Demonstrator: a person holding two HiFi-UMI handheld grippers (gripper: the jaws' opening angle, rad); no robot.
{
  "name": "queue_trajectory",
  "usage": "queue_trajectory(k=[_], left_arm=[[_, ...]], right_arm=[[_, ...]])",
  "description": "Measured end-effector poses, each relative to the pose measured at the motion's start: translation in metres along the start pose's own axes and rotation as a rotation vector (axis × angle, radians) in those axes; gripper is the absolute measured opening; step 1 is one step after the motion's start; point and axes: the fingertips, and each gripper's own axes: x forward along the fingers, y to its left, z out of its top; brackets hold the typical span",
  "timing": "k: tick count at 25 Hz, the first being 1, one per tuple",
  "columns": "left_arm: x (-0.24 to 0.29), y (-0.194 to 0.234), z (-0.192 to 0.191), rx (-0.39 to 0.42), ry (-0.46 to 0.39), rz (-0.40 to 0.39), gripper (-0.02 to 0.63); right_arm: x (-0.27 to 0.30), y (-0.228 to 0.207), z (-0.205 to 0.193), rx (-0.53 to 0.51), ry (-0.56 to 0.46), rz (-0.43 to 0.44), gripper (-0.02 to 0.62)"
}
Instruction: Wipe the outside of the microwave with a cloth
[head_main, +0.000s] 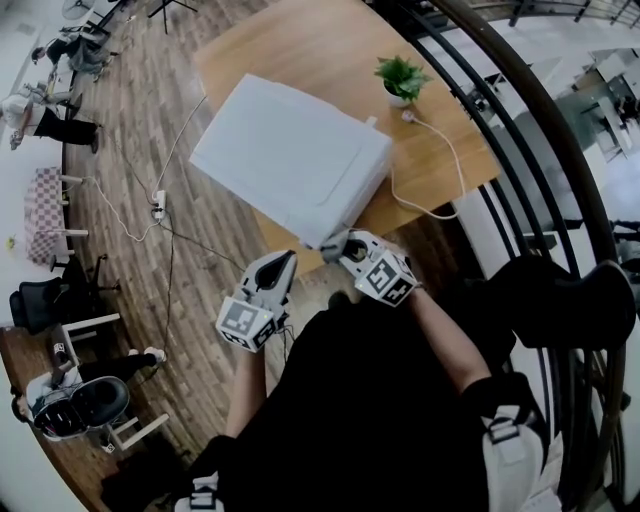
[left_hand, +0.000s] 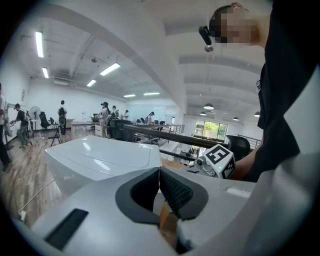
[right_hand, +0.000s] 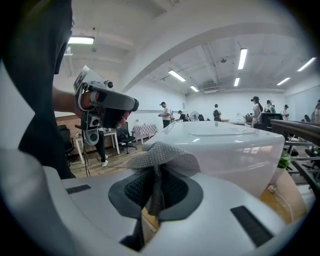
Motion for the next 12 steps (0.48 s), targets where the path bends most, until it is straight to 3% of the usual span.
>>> queue_trajectory(k=[7, 12], left_arm=[[0.021, 0.004, 0.005, -0.003, 0.008, 0.007, 0.003], [0.006, -0.001, 0.007, 0.007, 0.0, 0.004, 0.003]], right_arm=[[-0.001, -0.022, 0.0, 0.007, -0.01, -0.007, 0.017], [-0.007, -0.021, 0.005, 0.017, -0.015, -0.04, 0.017]])
